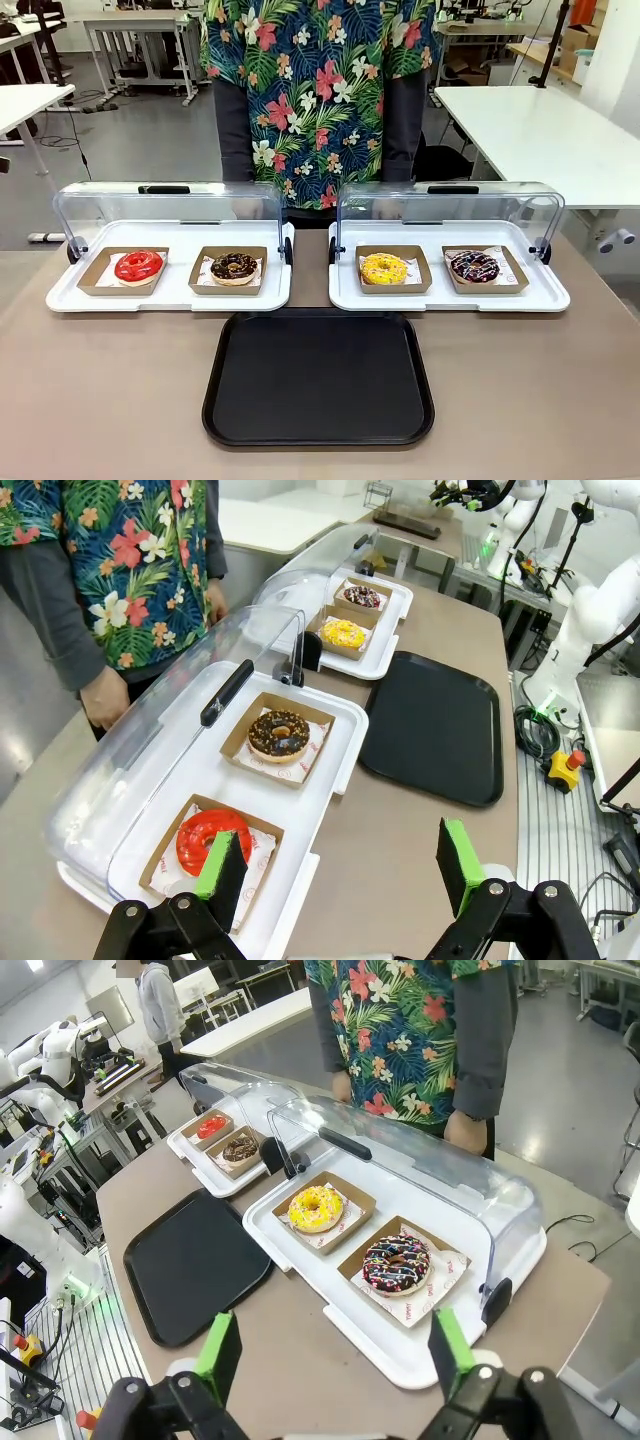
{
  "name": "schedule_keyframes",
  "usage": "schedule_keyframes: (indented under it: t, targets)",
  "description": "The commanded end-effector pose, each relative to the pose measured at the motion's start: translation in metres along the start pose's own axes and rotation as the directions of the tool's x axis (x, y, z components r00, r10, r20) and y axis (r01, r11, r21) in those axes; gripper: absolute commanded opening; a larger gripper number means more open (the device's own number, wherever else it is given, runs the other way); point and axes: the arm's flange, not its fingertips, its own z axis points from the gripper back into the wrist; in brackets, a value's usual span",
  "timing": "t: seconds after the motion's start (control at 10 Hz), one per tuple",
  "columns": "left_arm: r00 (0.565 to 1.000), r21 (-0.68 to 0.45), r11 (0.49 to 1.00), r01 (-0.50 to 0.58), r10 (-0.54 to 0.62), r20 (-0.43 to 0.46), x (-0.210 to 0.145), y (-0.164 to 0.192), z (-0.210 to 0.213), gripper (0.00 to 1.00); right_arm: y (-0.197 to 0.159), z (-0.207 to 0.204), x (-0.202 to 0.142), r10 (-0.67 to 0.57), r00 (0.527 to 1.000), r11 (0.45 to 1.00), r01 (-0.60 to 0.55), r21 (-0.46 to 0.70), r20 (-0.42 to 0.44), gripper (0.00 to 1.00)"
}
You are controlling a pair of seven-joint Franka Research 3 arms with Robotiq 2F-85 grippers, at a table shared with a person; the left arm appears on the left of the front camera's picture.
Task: Move the fourth donut from the left to the tray.
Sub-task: Pick up the Paper togo box containing the Donut indicated by the person and place it on the Handle tray.
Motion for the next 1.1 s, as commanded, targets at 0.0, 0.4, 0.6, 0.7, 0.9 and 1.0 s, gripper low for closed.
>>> schedule_keyframes:
  t: [0.0,0.4,0.6,0.7,0.9,1.0]
  targets:
    - [1.0,0.0,1.0,0.005,-0.005,-0.014,0.0005,0.0001,0.0004,1.0,-0.0038,0.0002,0.0043,0.026,0.999,1.0,-0.026,0.003,0.024,1.0]
    - [1.0,0.0,1.0,0.005,-0.005,-0.014,0.0005,0.0001,0.0004,1.0,-0.0038,0.0002,0.0043,0.026,0.999,1.0,-0.026,0.003,0.024,1.0]
    - [1.0,0.0,1.0,0.005,-0.005,-0.014,0.0005,0.0001,0.0004,1.0,-0.0038,0.0002,0.0043,0.026,0.999,1.0,-0.026,0.003,0.024,1.0]
    - [1.0,0.0,1.0,0.005,-0.005,-0.014,0.0005,0.0001,0.0004,1.0,-0.0038,0.0002,0.0043,0.026,0.999,1.0,-0.026,0.003,0.024,1.0]
    - [1.0,0.0,1.0,0.005,-0.005,-0.014,0.0005,0.0001,0.0004,1.0,-0.0038,0.0002,0.0043,0.026,0.999,1.0,-0.026,0.003,0.024,1.0]
    - [1.0,0.0,1.0,0.005,-0.005,-0.014,0.0005,0.0001,0.0004,1.0,-0.0038,0.0002,0.0043,0.026,0.999,1.0,-0.026,0.003,0.024,1.0]
